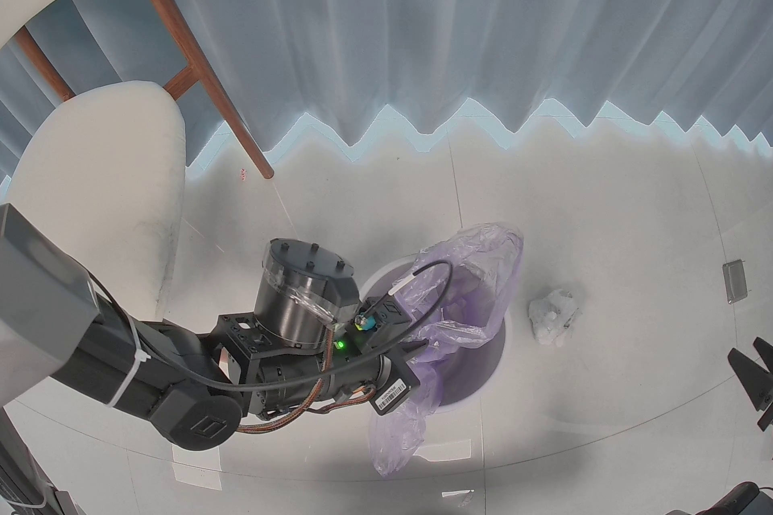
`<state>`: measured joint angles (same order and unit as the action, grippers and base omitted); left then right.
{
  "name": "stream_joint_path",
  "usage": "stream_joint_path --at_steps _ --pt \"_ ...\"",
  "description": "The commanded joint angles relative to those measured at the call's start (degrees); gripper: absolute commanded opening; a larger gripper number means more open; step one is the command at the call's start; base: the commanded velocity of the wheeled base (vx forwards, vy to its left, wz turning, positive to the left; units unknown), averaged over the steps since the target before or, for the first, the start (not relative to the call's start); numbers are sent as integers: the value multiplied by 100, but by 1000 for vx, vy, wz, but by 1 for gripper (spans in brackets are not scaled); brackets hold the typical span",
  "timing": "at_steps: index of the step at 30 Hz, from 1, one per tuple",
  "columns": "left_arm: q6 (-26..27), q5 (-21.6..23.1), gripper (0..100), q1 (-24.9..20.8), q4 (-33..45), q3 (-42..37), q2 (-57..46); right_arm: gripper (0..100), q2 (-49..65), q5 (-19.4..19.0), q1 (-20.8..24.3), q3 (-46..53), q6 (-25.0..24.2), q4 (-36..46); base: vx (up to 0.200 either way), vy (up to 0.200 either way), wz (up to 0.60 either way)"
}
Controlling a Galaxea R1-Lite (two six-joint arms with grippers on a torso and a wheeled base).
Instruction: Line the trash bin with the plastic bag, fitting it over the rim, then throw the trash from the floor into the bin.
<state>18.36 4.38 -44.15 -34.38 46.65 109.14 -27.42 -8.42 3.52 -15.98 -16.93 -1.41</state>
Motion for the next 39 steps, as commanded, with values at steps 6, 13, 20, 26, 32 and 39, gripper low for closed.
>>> stream_joint_path --at_steps 6,13,20,26,32,39 --pt "1 -25 0 -41 -16 -42 -25 100 -1714 -1118 140 -371 -319 10 0 0 0" --pt "1 -25 0 -58 -25 -42 2 100 -2514 -1118 641 -792 -750 10 0 0 0" --pt "-8 -33 0 -146 -16 -42 2 100 -3279 -1091 1274 -1293 -1567 10 0 0 0" --pt "-201 -183 0 -269 -34 -25 37 100 -4070 -581 1766 -1566 -1620 -87 0 0 0" --pt "-263 -235 0 -471 -34 -16 90 100 -4703 -441 1845 -2128 -1875 -219 0 0 0" --pt "-263 -244 0 -480 -34 2 134 100 -5379 -80 1942 -2638 -2244 -210 0 0 0"
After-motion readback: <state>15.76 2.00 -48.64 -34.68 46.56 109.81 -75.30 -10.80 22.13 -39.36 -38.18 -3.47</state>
